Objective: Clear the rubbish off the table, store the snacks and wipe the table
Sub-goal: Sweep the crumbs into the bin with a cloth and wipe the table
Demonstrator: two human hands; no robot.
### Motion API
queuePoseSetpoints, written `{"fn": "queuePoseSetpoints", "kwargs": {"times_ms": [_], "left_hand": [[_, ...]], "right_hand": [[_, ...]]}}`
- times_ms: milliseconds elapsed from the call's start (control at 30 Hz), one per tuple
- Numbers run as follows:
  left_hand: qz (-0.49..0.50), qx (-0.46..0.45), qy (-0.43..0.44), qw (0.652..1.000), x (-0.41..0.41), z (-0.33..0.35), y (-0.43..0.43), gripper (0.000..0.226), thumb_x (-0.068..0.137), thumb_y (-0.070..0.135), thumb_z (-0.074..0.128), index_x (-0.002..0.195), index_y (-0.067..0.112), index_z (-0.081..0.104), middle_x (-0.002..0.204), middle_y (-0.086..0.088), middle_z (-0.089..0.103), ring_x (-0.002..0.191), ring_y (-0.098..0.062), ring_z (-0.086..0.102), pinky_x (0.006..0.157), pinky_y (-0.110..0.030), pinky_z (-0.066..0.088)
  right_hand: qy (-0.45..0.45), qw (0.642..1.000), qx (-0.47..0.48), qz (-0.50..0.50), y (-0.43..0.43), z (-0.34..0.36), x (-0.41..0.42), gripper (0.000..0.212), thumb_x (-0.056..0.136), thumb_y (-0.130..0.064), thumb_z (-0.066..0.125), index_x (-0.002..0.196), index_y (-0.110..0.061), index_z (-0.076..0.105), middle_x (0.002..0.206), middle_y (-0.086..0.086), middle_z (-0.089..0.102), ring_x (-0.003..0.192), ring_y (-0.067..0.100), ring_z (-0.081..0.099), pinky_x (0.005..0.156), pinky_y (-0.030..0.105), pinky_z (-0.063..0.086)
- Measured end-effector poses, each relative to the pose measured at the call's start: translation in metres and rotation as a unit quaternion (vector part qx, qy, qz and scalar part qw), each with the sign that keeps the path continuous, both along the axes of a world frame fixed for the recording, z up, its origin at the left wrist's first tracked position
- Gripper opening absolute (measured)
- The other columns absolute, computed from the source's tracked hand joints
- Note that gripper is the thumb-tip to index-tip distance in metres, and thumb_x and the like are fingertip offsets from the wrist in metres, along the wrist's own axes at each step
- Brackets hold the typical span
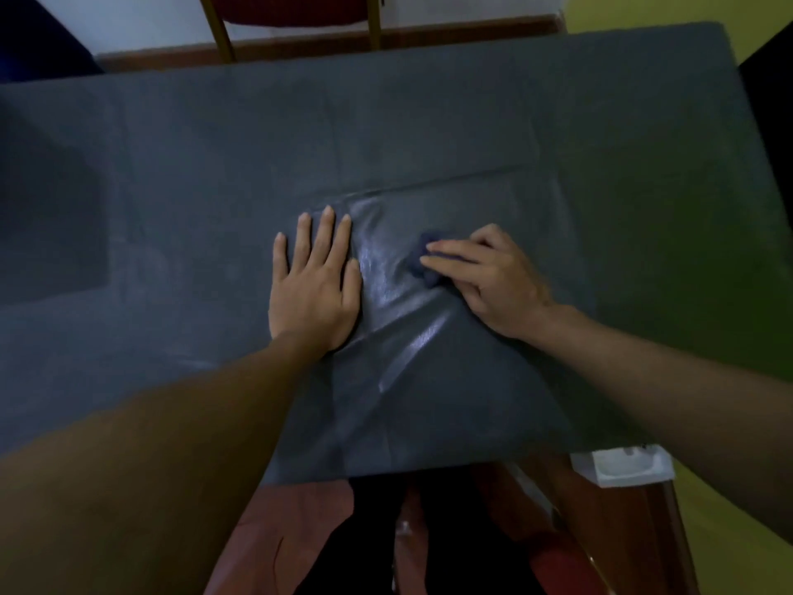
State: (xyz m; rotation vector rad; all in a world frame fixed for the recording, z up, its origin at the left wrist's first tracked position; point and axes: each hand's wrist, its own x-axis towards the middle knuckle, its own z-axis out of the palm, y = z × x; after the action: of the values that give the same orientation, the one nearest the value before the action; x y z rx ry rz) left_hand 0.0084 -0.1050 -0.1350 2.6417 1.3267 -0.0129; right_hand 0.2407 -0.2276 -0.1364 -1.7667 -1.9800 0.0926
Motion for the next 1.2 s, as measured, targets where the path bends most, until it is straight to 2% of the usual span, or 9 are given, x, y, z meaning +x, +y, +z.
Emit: {"fn": "queuePoseSetpoints", "kwargs": {"times_ms": [167, 267, 433, 633, 700, 867, 933, 1067, 1200], "left_hand": [[0.007, 0.003, 0.007, 1.0, 0.002, 0.002, 0.001, 0.059, 0.103, 0.04, 0.024, 0.158, 0.024, 0.012, 0.166, 0.003, 0.007, 0.153, -0.02, 0.0, 0.123, -0.049, 0.004], [0.014, 0.001, 0.014, 1.0, 0.003, 0.002, 0.002, 0.06, 0.103, 0.04, 0.027, 0.158, 0.024, 0.012, 0.166, 0.003, 0.006, 0.153, -0.019, -0.001, 0.123, -0.049, 0.003], [0.014, -0.01, 0.022, 1.0, 0.002, 0.003, 0.003, 0.06, 0.102, 0.041, 0.027, 0.158, 0.024, 0.011, 0.166, 0.003, 0.005, 0.153, -0.019, -0.003, 0.123, -0.048, 0.004], [0.008, -0.01, 0.03, 0.999, 0.002, 0.005, 0.004, 0.062, 0.101, 0.042, 0.027, 0.158, 0.023, 0.011, 0.166, 0.002, 0.007, 0.153, -0.019, -0.002, 0.123, -0.049, 0.005], [0.008, -0.016, 0.033, 0.999, 0.002, 0.005, 0.005, 0.062, 0.102, 0.042, 0.025, 0.158, 0.023, 0.01, 0.166, 0.002, 0.006, 0.153, -0.019, -0.003, 0.123, -0.049, 0.005], [0.008, -0.023, 0.038, 0.999, 0.002, 0.006, 0.005, 0.062, 0.102, 0.043, 0.027, 0.159, 0.023, 0.009, 0.166, 0.002, 0.004, 0.153, -0.019, -0.004, 0.122, -0.051, 0.006], [0.01, -0.025, 0.036, 0.999, 0.001, 0.006, 0.005, 0.063, 0.102, 0.043, 0.03, 0.159, 0.022, 0.009, 0.166, 0.002, 0.004, 0.153, -0.019, -0.004, 0.122, -0.051, 0.006], [0.005, -0.029, 0.047, 0.998, 0.002, 0.006, 0.006, 0.064, 0.102, 0.044, 0.029, 0.158, 0.021, 0.01, 0.166, 0.002, 0.003, 0.153, -0.019, -0.004, 0.122, -0.052, 0.008], [0.007, -0.039, 0.05, 0.998, 0.001, 0.007, 0.008, 0.064, 0.102, 0.045, 0.027, 0.159, 0.023, 0.007, 0.166, 0.003, 0.002, 0.153, -0.018, -0.006, 0.122, -0.052, 0.008]], "right_hand": [[-0.026, 0.98, -0.014, 0.196, -0.014, 0.007, 0.005, 0.034, 0.102, -0.017, 0.052, 0.13, -0.027, 0.069, 0.136, -0.01, 0.063, 0.09, 0.026, 0.055, 0.08, 0.041, 0.05], [-0.043, 0.984, 0.004, 0.175, 0.031, 0.008, 0.027, 0.034, 0.103, -0.02, 0.049, 0.128, -0.028, 0.07, 0.133, -0.008, 0.066, 0.088, 0.028, 0.056, 0.078, 0.04, 0.05], [0.019, 0.999, -0.012, -0.035, 0.103, 0.007, 0.041, 0.035, 0.096, -0.017, 0.053, 0.125, -0.023, 0.071, 0.129, -0.004, 0.069, 0.086, 0.031, 0.051, 0.078, 0.049, 0.049], [-0.036, 0.968, -0.029, 0.245, 0.082, 0.012, 0.03, 0.034, 0.102, -0.02, 0.05, 0.129, -0.026, 0.069, 0.134, -0.007, 0.065, 0.09, 0.028, 0.056, 0.078, 0.043, 0.048], [-0.044, 0.972, -0.01, 0.229, 0.111, 0.01, 0.042, 0.035, 0.105, -0.024, 0.044, 0.127, -0.025, 0.071, 0.132, -0.005, 0.066, 0.086, 0.03, 0.057, 0.076, 0.043, 0.049], [-0.005, 0.999, -0.031, 0.022, 0.185, 0.008, 0.052, 0.036, 0.098, -0.015, 0.051, 0.128, -0.022, 0.069, 0.129, -0.002, 0.068, 0.088, 0.032, 0.05, 0.078, 0.05, 0.048], [-0.012, 0.998, -0.028, 0.06, 0.179, 0.008, 0.039, 0.035, 0.099, -0.017, 0.05, 0.128, -0.022, 0.069, 0.129, -0.002, 0.068, 0.088, 0.031, 0.051, 0.079, 0.048, 0.048], [-0.037, 0.969, -0.031, 0.241, 0.158, 0.012, 0.037, 0.035, 0.101, -0.021, 0.047, 0.129, -0.023, 0.07, 0.132, -0.006, 0.066, 0.092, 0.028, 0.054, 0.077, 0.041, 0.046], [-0.067, 0.981, -0.029, 0.181, 0.218, 0.01, 0.059, 0.038, 0.099, -0.021, 0.046, 0.129, -0.024, 0.068, 0.135, -0.002, 0.065, 0.091, 0.032, 0.052, 0.079, 0.043, 0.044]]}}
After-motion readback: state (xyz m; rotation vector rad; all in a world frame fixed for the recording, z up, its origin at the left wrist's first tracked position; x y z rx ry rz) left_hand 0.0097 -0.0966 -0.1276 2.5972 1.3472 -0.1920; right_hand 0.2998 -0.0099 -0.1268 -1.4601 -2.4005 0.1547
